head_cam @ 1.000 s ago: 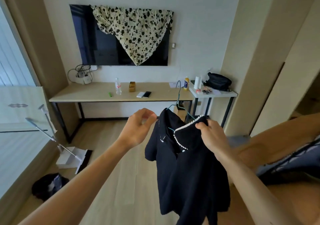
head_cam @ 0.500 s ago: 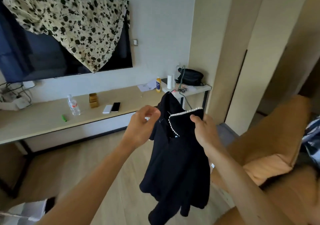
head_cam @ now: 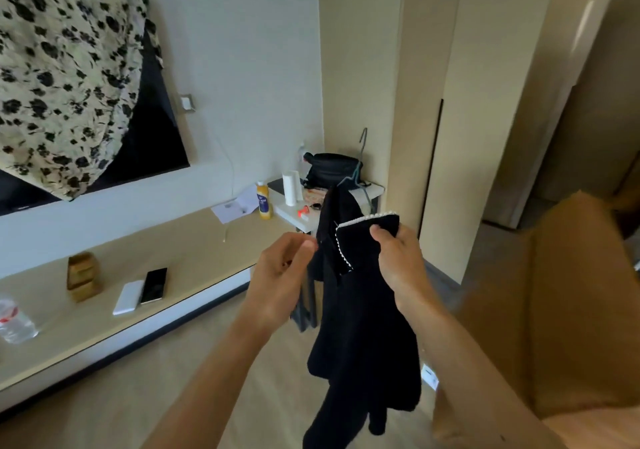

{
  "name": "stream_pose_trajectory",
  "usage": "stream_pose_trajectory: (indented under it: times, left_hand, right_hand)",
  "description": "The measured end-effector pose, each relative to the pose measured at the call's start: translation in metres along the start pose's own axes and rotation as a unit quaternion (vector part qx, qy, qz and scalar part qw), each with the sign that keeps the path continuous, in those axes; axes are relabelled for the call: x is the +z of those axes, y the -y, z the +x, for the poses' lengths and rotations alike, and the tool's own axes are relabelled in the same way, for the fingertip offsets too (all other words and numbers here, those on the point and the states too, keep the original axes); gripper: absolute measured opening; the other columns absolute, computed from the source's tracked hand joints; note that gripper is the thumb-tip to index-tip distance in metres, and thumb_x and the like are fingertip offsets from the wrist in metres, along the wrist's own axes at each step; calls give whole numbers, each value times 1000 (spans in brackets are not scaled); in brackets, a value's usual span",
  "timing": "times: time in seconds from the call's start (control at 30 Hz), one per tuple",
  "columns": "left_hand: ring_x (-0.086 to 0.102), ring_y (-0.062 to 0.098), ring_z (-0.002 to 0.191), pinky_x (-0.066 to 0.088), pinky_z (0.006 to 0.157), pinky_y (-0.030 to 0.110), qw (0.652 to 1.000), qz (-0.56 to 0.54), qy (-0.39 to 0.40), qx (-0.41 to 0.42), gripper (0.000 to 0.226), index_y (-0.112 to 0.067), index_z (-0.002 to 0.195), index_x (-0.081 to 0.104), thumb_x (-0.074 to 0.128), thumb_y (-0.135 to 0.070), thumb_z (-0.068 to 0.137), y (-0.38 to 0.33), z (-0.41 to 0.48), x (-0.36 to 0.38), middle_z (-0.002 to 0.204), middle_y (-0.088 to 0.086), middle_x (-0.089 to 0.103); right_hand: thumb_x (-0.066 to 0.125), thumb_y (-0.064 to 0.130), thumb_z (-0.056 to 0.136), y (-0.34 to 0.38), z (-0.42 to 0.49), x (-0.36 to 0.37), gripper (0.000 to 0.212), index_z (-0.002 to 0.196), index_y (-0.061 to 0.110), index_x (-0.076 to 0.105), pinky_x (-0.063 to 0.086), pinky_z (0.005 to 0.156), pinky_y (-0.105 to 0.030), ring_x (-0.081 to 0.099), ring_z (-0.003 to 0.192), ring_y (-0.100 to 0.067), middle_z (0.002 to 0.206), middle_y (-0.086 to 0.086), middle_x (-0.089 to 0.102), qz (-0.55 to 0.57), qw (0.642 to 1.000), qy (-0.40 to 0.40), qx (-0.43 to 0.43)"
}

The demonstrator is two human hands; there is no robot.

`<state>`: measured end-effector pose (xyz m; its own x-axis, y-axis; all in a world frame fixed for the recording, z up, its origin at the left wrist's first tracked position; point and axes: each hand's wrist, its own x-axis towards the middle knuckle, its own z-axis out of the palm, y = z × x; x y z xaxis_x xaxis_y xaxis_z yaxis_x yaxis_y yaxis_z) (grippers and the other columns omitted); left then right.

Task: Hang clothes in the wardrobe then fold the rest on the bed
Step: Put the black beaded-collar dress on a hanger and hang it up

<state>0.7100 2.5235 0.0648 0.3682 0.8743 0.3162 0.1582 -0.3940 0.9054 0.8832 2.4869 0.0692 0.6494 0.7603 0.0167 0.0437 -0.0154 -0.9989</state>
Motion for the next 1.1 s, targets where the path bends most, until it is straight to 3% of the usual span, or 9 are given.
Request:
stream_pose_trajectory:
  times: [0.2,0.3,0.4,0.5,0.67,0.83,1.0,1.1]
  left_hand:
    - [66,-5,92,47,80,8,997,-39,69,16,21,-19,102,69,50,-29,103,39,116,26,93,-19,72]
    - [66,-1,98,49,88,20,992,-50,114,29,25,-23,104,69,51,-40,102,66,187,43,98,-14,72]
    - [64,3,106,50,97,34,985,-64,154,43,39,-30,104,68,48,-62,91,92,257,66,104,-15,71]
    - [65,3,104,52,97,36,975,-78,194,76,50,-28,104,68,45,-67,84,106,323,92,103,-16,70]
    - [66,8,103,52,97,37,946,-109,291,93,53,-23,103,69,46,-66,82,116,426,154,101,-7,72]
    - [65,14,105,50,95,38,915,-147,361,106,53,-20,101,67,47,-65,82,125,507,230,98,-6,70]
    - [64,5,105,47,92,28,888,-176,410,111,42,-33,97,65,47,-68,83,135,581,325,95,-23,67]
    - [65,2,104,46,90,24,882,-182,420,112,40,-34,99,66,48,-66,83,133,622,380,100,-20,71]
  right_hand:
    - [52,23,102,1,109,14,19,107,16,68,57,87,-42,70,93,-24,99,-5,73,10,997,-78,-12]
    - [52,25,102,-2,169,18,20,112,17,67,56,90,-42,69,98,-24,105,-5,72,17,991,-133,-22]
    - [51,26,102,-12,225,22,17,98,27,68,56,90,-43,70,96,-21,101,-1,73,17,982,-187,-31]
    - [50,25,103,-12,277,26,26,85,30,68,55,90,-41,70,94,-19,96,2,74,26,970,-238,-36]
    - [49,22,104,4,361,11,28,83,30,65,52,69,-24,69,86,-14,91,4,71,35,940,-336,-43]
    - [50,21,103,6,444,-27,30,81,32,67,57,92,-42,70,93,-19,95,2,74,18,914,-403,-44]
    - [49,26,103,-11,539,-84,17,108,24,66,57,92,-44,70,94,-19,101,-1,73,0,895,-444,-49]
    - [49,25,104,-20,598,-122,19,116,21,63,56,85,-36,68,91,-16,97,2,70,4,892,-449,-53]
